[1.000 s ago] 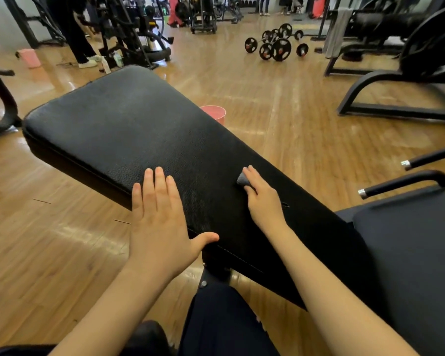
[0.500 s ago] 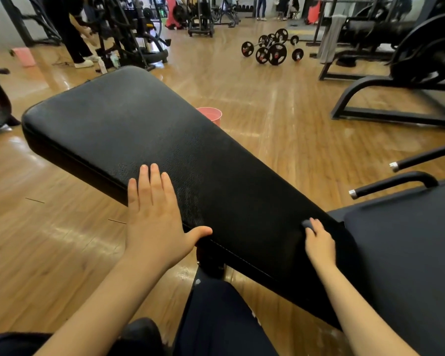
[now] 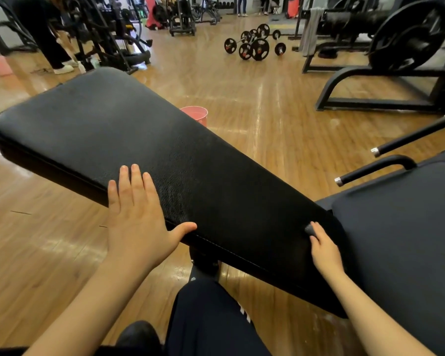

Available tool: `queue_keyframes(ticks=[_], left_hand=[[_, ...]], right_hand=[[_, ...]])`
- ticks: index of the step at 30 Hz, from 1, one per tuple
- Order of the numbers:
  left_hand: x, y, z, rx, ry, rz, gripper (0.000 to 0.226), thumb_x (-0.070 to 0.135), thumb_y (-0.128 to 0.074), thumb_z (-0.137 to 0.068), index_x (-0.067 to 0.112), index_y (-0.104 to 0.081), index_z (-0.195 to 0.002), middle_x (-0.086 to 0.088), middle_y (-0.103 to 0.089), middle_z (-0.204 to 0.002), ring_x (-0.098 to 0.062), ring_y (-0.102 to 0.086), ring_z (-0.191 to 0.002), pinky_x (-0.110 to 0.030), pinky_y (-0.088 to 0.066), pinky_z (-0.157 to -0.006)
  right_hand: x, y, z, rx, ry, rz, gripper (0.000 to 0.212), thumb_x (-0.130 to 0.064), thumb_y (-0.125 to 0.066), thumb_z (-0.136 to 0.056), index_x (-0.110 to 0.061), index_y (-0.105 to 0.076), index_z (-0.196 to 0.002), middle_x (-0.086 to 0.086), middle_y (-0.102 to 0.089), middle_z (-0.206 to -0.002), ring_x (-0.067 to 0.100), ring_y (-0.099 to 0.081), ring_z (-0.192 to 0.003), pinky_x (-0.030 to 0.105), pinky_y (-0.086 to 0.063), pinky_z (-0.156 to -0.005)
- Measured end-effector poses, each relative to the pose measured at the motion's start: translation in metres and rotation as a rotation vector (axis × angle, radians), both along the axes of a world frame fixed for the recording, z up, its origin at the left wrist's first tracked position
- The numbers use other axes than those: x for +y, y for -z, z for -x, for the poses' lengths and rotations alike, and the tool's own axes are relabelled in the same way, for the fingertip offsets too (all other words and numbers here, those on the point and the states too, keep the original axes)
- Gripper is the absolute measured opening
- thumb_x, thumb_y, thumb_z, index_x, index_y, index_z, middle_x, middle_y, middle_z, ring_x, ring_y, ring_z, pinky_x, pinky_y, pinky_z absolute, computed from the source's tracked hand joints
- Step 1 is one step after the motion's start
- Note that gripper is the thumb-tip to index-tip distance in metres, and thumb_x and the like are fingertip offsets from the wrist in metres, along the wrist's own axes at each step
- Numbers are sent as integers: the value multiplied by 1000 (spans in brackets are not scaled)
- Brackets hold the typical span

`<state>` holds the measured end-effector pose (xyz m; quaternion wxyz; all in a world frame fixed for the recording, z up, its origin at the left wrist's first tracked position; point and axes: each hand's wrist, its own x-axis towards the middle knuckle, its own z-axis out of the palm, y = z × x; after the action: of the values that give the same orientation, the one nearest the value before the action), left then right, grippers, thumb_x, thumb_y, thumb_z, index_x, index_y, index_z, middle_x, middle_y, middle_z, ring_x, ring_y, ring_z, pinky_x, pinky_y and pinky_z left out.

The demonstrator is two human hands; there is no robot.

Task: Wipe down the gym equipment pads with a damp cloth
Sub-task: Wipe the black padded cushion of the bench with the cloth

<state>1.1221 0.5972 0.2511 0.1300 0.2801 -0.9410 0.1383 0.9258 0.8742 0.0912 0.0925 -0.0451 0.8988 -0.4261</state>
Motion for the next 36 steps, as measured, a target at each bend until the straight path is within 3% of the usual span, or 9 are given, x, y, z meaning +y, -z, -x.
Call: queue_keyframes(ticks=[5,8,11,13,17,21,27,32,36], left_hand=[[19,20,2,-2,105,-26,108,65,-66,-68,-15,-40,-135,-36,-36,-142,-49,-29,-136,-55,-17,-110],[29,26,3,-20,115,-38,112,65,-73,-60,-15,-44,-132,-36,-40,-139,-49,-34,-133,-55,-23,-109],[30,25,2,4,118,-37,108,64,-67,-64,-16,-42,-132,-37,-39,-139,-50,-34,-133,-53,-20,-109],[31,25,1,22,114,-43,103,65,-52,-70,-17,-41,-132,-37,-37,-140,-49,-31,-134,-54,-19,-109],[33,27,1,42,109,-46,100,64,-39,-74,-17,-40,-133,-37,-36,-141,-49,-30,-135,-54,-19,-109],[32,32,5,77,102,-28,96,67,-38,-87,-16,-37,-135,-37,-34,-142,-48,-25,-136,-52,-11,-112],[32,40,10,105,97,-35,92,60,-32,-83,-15,-36,-135,-37,-31,-143,-48,-20,-137,-47,5,-116],[33,42,13,118,82,-7,92,60,-34,-83,-16,-37,-134,-38,-33,-141,-48,-19,-136,-50,3,-115],[33,43,14,121,72,3,91,60,-35,-83,-16,-39,-133,-37,-34,-140,-48,-20,-136,-50,2,-115]], right_hand=[[30,6,18,-149,107,-62,41,-8,-37,-99,-10,-41,-140,13,-42,-143,31,-40,-128,32,-33,-100],[-4,-12,24,-80,75,-48,41,-11,-37,-99,-11,-41,-139,10,-41,-144,28,-38,-131,33,-29,-106],[-58,-40,26,51,-76,15,42,-12,-37,-99,-13,-40,-140,4,-35,-149,22,-31,-136,30,-21,-111],[-86,-55,26,97,-167,52,43,-11,-38,-99,-15,-39,-141,1,-32,-150,19,-29,-138,27,-20,-111],[-86,-47,25,154,-246,87,45,-10,-39,-98,-18,-36,-142,-3,-30,-151,14,-26,-139,21,-17,-108],[-34,-11,40,76,-66,63,43,-12,-38,-99,-18,-38,-141,1,-35,-148,18,-31,-137,26,-20,-110],[45,39,57,-144,192,-71,42,-12,-35,-99,-14,-40,-141,11,-42,-143,32,-39,-129,38,-31,-105],[2,26,85,-148,338,-97,37,-13,-33,-97,-11,-51,-130,12,-47,-137,32,-43,-124,41,-34,-102],[-61,-7,99,-23,137,9,33,-16,-32,-96,-12,-52,-123,12,-54,-124,31,-49,-113,36,-38,-86]])
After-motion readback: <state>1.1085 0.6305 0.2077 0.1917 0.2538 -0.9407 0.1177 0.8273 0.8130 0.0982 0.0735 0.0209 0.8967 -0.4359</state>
